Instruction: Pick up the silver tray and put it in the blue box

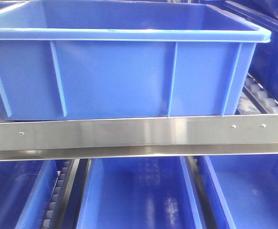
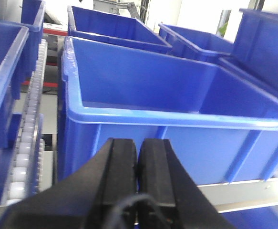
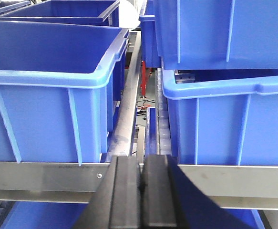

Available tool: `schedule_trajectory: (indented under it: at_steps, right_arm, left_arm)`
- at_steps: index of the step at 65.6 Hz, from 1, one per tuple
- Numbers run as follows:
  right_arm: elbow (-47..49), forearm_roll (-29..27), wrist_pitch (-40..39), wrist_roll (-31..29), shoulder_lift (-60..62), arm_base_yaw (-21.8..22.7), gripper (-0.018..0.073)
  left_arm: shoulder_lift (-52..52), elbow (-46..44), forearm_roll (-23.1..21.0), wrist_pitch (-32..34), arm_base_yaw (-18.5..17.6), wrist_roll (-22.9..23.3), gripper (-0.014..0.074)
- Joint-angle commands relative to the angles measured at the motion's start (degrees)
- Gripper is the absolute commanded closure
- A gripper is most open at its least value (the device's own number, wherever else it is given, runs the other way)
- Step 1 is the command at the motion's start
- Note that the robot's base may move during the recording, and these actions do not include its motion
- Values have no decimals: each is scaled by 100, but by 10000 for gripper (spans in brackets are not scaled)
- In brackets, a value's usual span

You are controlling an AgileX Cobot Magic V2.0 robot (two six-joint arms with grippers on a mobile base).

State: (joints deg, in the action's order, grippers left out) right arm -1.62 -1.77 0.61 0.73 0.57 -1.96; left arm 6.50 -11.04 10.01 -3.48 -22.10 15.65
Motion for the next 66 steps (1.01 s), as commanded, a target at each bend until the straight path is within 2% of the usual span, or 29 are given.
schedule_trajectory:
  at_steps: [1,5,10,14,21,32,41,44,55,66]
  right_arm:
    - [103,23,-472,-73,117,28,507]
    - [103,23,-472,-73,117,28,507]
    - [103,23,-472,-73,117,28,507]
    - [103,23,-472,-73,117,28,507]
    - [103,23,-472,-73,117,28,507]
    - [103,23,-472,-73,117,28,507]
    - [103,23,-472,-73,117,28,507]
    - [103,23,-468,-73,117,28,507]
    - [103,23,-468,-73,117,28,507]
    - [103,23,-468,-73,117,28,507]
  left_arm:
    - [-25,-147,161,493,83,7,602]
    - [-148,-147,108,493,262,-298,602]
    - [-380,-110,-408,506,631,-1198,603]
    - [-564,-39,-802,446,980,-1704,603]
    - [-799,261,-1064,450,1493,-1764,603]
    - [-803,887,-1001,1087,2036,-1754,603]
    - [-803,1394,-1001,1563,2073,-1713,603]
    - [-803,1364,-1001,1226,2073,-1713,603]
    - [-803,1376,-1065,1095,1986,-1713,603]
    - [-803,1376,-1077,817,1734,-1713,603]
